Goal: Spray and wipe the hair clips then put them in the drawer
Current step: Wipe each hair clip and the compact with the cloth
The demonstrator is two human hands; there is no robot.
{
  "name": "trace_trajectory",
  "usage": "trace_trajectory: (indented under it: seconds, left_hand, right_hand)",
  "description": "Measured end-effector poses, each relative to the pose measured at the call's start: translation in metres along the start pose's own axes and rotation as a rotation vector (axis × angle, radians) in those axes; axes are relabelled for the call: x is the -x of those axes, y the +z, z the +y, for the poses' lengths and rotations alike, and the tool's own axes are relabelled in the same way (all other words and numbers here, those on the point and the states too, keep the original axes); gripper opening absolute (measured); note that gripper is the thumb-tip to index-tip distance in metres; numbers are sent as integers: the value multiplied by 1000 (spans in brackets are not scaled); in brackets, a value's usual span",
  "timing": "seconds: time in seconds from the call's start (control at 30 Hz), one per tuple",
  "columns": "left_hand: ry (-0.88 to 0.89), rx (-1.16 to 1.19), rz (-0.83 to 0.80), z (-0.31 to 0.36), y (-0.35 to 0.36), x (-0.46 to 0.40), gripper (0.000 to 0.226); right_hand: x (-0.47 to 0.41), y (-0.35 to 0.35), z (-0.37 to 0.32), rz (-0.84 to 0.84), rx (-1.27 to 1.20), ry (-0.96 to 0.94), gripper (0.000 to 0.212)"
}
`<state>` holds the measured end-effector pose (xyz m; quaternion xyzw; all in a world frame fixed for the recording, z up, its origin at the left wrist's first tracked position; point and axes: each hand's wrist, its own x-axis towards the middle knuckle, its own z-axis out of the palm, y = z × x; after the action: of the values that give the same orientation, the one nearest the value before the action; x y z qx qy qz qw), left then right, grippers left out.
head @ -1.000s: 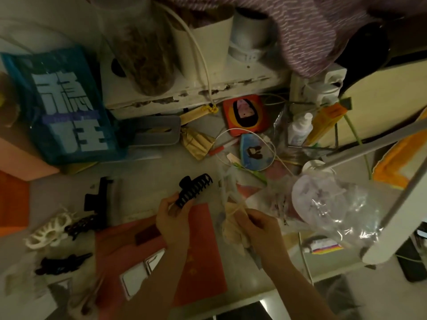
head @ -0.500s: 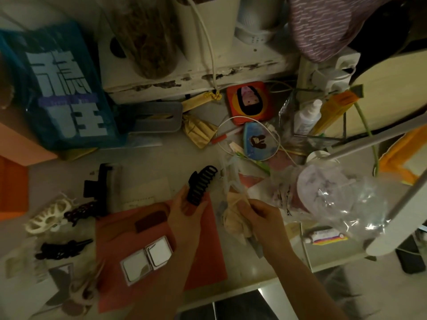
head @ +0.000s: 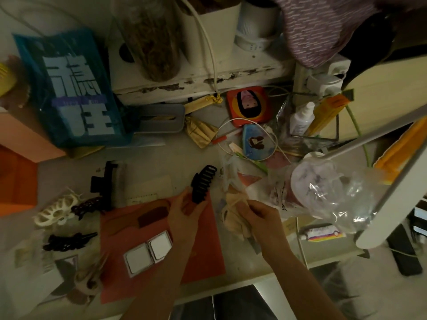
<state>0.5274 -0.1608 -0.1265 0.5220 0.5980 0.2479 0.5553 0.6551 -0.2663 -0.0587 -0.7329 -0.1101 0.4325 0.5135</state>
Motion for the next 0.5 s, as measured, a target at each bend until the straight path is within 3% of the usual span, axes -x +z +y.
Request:
trace_trajectory:
  seconds: [0.23,0.37,0.5]
  left_hand:
    - [41,-67,40,25,-47,13,58]
    - [126,-139,135,37,-93,24,55]
    - [106,-137,194,38,-144,37,57]
  right_hand:
    - [14,18,-16,-59,57,-75,22]
    - [27,41,-28,-113,101,-130,22]
    - [42,71,-35,-214,150,-154,24]
